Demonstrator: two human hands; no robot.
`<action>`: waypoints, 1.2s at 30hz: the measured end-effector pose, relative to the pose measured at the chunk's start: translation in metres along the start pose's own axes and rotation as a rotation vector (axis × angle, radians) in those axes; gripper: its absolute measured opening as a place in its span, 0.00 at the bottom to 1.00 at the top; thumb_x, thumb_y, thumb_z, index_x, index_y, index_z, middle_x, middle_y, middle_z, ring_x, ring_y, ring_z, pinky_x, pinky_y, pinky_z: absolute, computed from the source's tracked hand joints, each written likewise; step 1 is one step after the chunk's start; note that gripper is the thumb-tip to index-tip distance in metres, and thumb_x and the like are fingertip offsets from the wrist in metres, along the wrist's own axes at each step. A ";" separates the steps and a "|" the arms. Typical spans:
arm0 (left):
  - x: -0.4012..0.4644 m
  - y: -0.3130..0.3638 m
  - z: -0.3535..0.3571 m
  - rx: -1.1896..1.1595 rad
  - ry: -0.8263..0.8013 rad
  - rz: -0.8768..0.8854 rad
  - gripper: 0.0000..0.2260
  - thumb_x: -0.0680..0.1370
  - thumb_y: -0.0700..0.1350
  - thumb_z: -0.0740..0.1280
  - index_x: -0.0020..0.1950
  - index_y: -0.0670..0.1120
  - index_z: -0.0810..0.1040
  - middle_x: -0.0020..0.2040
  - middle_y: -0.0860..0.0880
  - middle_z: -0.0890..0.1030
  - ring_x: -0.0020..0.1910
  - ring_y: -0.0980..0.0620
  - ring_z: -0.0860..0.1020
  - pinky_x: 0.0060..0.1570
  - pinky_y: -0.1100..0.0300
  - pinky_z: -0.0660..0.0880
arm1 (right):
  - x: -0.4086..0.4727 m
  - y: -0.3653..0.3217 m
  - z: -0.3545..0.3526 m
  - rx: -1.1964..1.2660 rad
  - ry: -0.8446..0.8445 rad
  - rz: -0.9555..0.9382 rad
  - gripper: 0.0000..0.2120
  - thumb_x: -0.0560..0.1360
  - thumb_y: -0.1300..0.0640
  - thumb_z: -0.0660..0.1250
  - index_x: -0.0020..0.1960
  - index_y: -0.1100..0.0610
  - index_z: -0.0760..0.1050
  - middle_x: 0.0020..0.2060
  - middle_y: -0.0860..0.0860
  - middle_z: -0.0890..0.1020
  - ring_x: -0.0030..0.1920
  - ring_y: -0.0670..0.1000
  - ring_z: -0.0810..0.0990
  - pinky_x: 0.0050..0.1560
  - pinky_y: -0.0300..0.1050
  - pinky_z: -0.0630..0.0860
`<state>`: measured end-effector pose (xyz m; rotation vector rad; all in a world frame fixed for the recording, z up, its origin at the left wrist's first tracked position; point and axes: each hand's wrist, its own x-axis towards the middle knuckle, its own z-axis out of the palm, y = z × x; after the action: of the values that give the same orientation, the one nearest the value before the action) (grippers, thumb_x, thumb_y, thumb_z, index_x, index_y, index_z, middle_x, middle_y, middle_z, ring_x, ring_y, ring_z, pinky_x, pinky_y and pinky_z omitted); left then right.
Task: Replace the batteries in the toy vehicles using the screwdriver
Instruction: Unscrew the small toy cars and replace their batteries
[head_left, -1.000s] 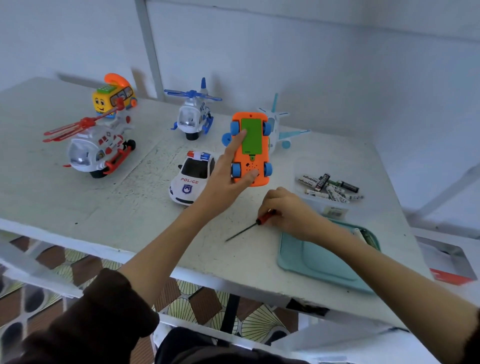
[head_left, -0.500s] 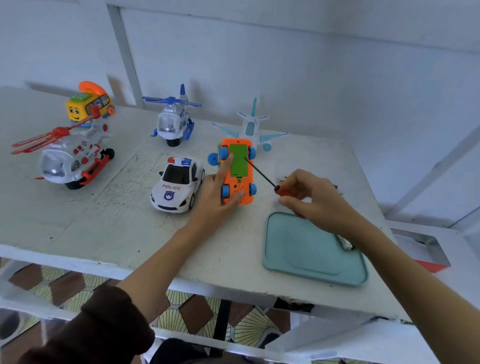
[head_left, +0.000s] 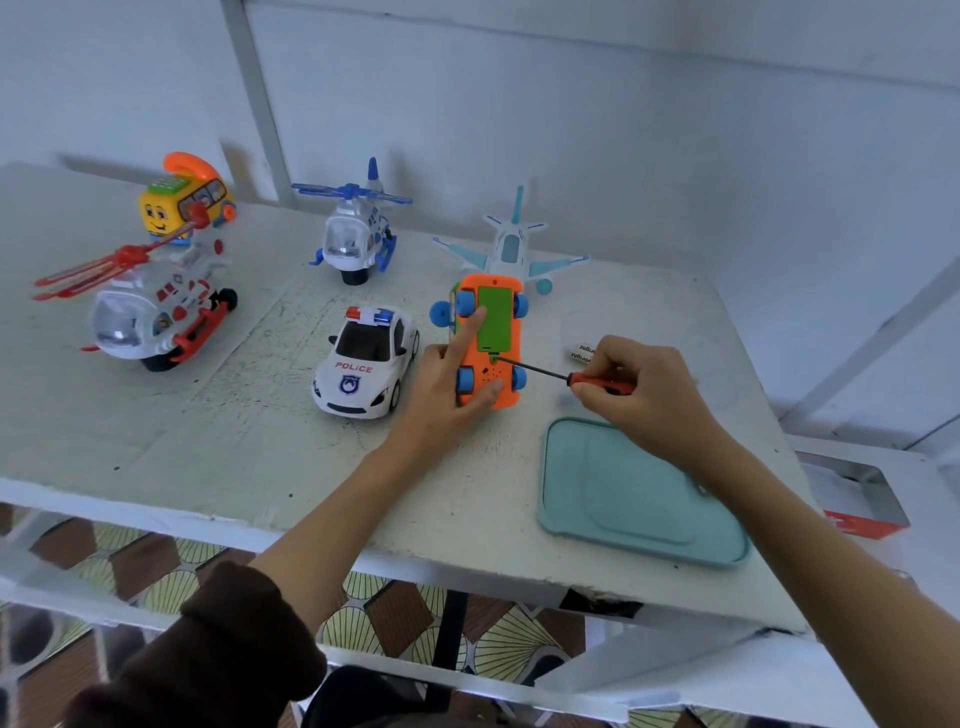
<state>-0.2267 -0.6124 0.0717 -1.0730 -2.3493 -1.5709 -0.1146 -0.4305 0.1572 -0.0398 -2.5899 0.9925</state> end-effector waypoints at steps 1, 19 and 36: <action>0.000 0.000 0.000 -0.002 -0.002 0.002 0.29 0.76 0.49 0.64 0.71 0.62 0.51 0.49 0.61 0.68 0.48 0.70 0.71 0.48 0.72 0.71 | 0.000 0.000 0.000 0.000 0.000 0.001 0.10 0.68 0.63 0.71 0.32 0.56 0.72 0.31 0.56 0.80 0.32 0.58 0.75 0.34 0.47 0.72; -0.001 0.004 0.000 0.025 -0.005 -0.014 0.30 0.78 0.47 0.66 0.71 0.62 0.51 0.49 0.58 0.67 0.51 0.50 0.72 0.52 0.65 0.71 | 0.004 -0.001 -0.005 -0.032 0.000 -0.034 0.09 0.68 0.62 0.71 0.33 0.59 0.73 0.28 0.54 0.78 0.30 0.55 0.74 0.34 0.48 0.72; -0.003 0.007 0.000 0.047 -0.017 -0.033 0.32 0.78 0.43 0.67 0.71 0.62 0.51 0.47 0.58 0.65 0.50 0.50 0.71 0.51 0.74 0.66 | 0.000 -0.005 -0.005 -0.090 -0.033 -0.030 0.08 0.68 0.62 0.70 0.33 0.59 0.73 0.25 0.47 0.74 0.28 0.49 0.68 0.34 0.43 0.66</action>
<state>-0.2205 -0.6123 0.0757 -1.0475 -2.4145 -1.5154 -0.1120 -0.4308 0.1641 -0.0083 -2.6561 0.8726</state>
